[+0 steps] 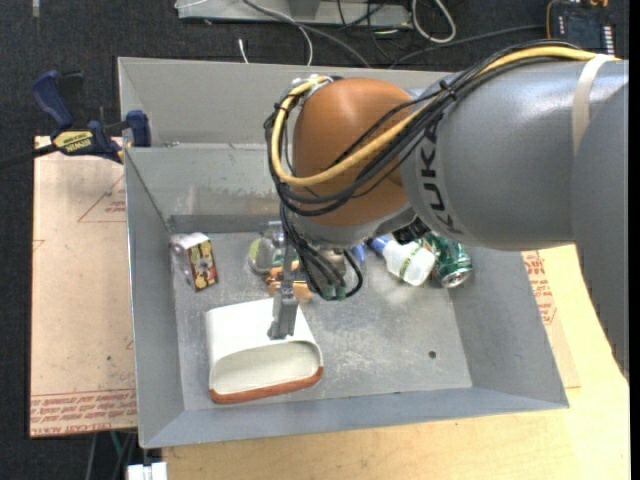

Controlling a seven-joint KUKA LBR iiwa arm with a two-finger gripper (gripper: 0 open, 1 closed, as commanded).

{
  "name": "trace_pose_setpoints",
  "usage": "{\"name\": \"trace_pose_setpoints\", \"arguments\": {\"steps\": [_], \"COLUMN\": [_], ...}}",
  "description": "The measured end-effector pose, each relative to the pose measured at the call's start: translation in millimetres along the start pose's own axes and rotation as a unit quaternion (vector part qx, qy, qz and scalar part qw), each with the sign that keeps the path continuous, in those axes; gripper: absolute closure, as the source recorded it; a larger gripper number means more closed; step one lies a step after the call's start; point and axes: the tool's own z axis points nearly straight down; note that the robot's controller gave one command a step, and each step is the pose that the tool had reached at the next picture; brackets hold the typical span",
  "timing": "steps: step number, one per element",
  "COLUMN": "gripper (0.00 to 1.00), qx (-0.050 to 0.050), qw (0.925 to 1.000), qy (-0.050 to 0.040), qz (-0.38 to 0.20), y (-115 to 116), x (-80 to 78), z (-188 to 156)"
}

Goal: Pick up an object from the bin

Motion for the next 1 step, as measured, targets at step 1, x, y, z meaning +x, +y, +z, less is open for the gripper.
{"name": "trace_pose_setpoints", "arguments": {"steps": [1], "gripper": [0.0], "qx": [0.0], "qw": [1.0], "qy": [-0.0037], "qz": [0.002], "y": [-1.1], "x": [-1.9], "z": [-4.0]}}
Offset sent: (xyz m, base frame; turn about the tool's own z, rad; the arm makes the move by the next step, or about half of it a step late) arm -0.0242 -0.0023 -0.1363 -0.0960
